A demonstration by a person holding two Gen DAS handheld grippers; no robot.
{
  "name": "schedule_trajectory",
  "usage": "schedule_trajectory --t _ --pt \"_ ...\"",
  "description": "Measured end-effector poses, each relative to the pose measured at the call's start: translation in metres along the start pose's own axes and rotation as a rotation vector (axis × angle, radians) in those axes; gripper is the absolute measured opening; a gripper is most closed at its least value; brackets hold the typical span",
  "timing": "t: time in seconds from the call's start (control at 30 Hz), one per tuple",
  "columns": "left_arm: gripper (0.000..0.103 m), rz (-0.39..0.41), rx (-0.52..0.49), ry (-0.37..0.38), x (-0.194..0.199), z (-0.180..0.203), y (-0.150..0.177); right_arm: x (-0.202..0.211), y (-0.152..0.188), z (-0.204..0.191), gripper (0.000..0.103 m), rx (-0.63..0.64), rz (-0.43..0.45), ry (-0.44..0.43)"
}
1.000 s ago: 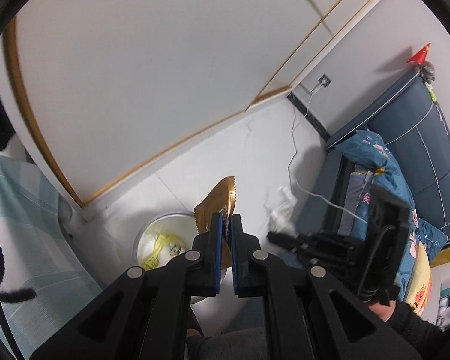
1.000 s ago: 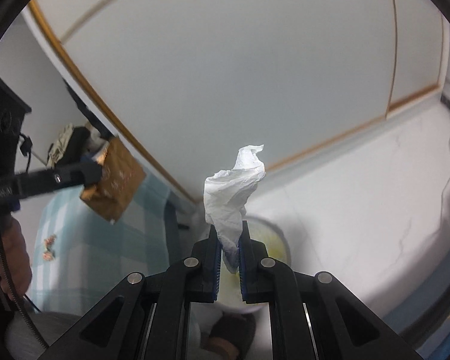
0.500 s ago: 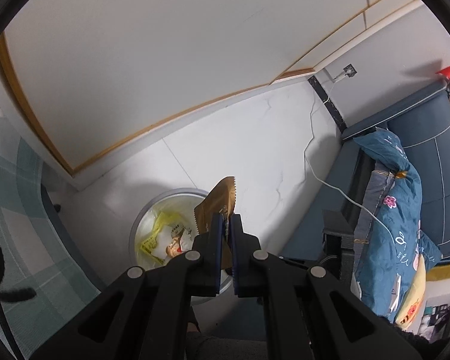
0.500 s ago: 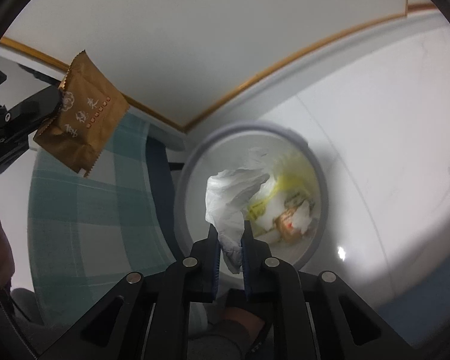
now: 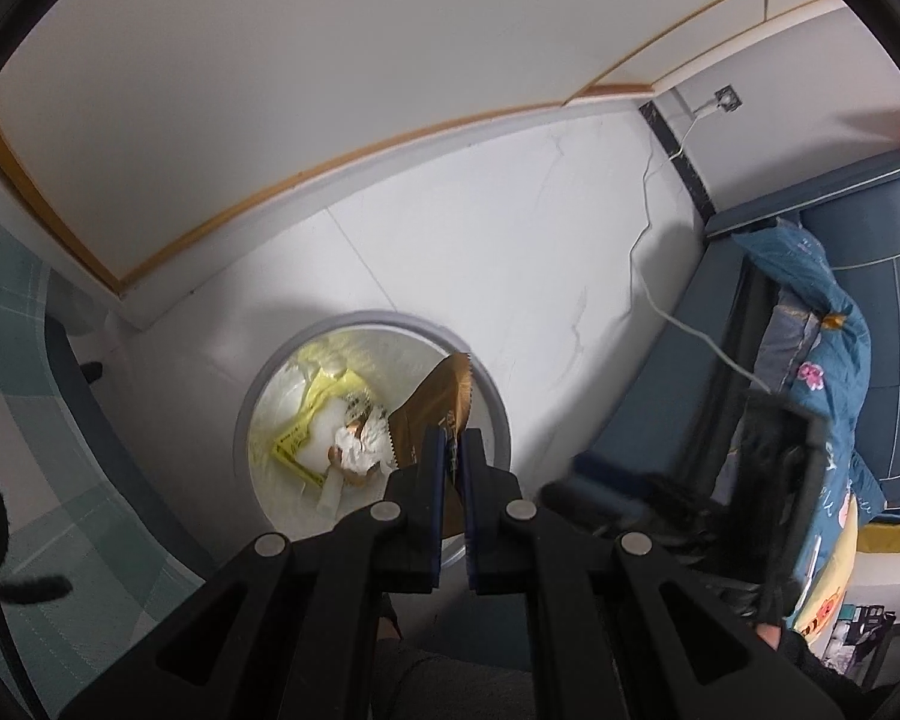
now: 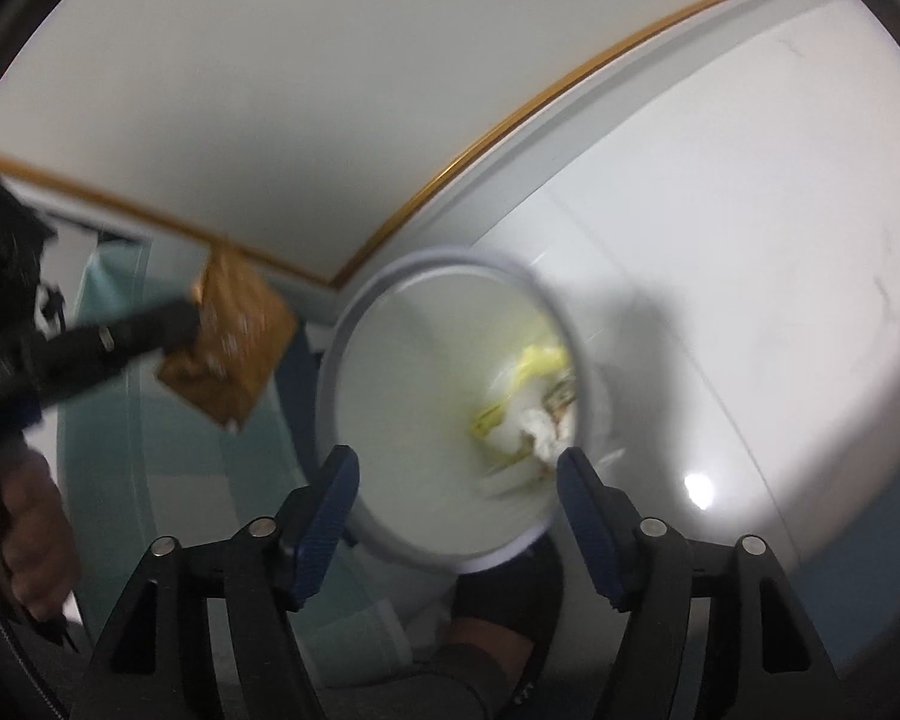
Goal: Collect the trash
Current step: 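Open both grippers over the white bin to drop the tissue and wrapper, then move both tools back over the table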
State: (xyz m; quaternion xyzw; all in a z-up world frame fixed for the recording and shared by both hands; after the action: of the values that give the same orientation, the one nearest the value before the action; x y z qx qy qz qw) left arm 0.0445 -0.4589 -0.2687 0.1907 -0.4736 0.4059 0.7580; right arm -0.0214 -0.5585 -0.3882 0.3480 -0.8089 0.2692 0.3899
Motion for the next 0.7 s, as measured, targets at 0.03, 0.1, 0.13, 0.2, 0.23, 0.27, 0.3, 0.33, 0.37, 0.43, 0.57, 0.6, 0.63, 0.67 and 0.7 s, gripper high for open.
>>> schedule_trajectory --t 0.03,0.1,0.13,0.2,0.23,0.27,0.3,0.33,0.37,0.43,0.57,0.6,0.63,0.67,0.7 --pt "0.002 -0.018 -0.001 -0.003 -0.002 0.000 0.002 0.005 -0.002 0.005 0.074 -0.022 0.022 0.012" --pt "0.002 -0.050 -0.002 -0.018 -0.008 0.000 0.005 0.013 -0.006 0.016 0.075 -0.066 0.058 0.032" --pt "0.002 -0.058 0.001 -0.024 -0.009 -0.002 0.007 0.016 -0.007 0.018 0.075 -0.078 0.069 0.039" --pt "0.003 -0.076 0.012 -0.026 -0.013 -0.004 0.009 0.023 -0.011 0.024 0.075 -0.106 0.108 0.059" --pt "0.005 -0.090 0.019 -0.021 -0.015 -0.004 0.010 0.027 -0.012 0.026 0.076 -0.118 0.127 0.065" --pt "0.007 -0.102 0.025 -0.013 -0.017 -0.004 0.012 0.031 -0.014 0.027 0.077 -0.126 0.141 0.063" --pt "0.009 -0.111 0.032 -0.016 -0.018 -0.006 0.014 0.034 -0.015 0.028 0.077 -0.134 0.151 0.062" --pt "0.009 -0.115 0.037 -0.026 -0.019 -0.007 0.015 0.034 -0.017 0.026 0.079 -0.138 0.154 0.061" --pt "0.009 -0.117 0.042 -0.036 -0.019 -0.008 0.016 0.036 -0.017 0.027 0.080 -0.142 0.156 0.058" --pt "0.012 -0.116 0.059 -0.057 -0.020 -0.013 0.018 0.037 -0.017 0.024 0.081 -0.137 0.153 0.054" --pt "0.046 -0.075 0.063 -0.125 -0.013 -0.021 0.019 0.041 -0.016 0.024 0.081 -0.127 0.161 0.064" --pt "0.050 -0.063 0.058 -0.134 -0.012 -0.021 0.018 0.043 -0.016 0.025 0.082 -0.128 0.165 0.062" --pt "0.057 -0.052 0.053 -0.140 -0.011 -0.021 0.019 0.043 -0.019 0.027 0.083 -0.129 0.166 0.061" --pt "0.063 -0.045 0.049 -0.153 -0.009 -0.022 0.020 0.043 -0.018 0.027 0.083 -0.128 0.168 0.061" --pt "0.065 -0.038 0.045 -0.171 -0.007 -0.024 0.020 0.042 -0.017 0.026 0.084 -0.126 0.164 0.060"
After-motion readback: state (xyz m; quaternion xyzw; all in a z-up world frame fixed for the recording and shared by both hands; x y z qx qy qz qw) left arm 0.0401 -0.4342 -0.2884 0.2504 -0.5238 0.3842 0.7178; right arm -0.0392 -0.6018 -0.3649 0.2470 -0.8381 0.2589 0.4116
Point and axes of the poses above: each gripper's, at about its wrist camera, not at the fingertips, and x roughly against the way its jaws point, z to its right, y to its underside, the point moved 10 cm from there along -x, roughly the way its jaws point, and after that the axes turned 2 degrees about x, right-handed, at the moved point
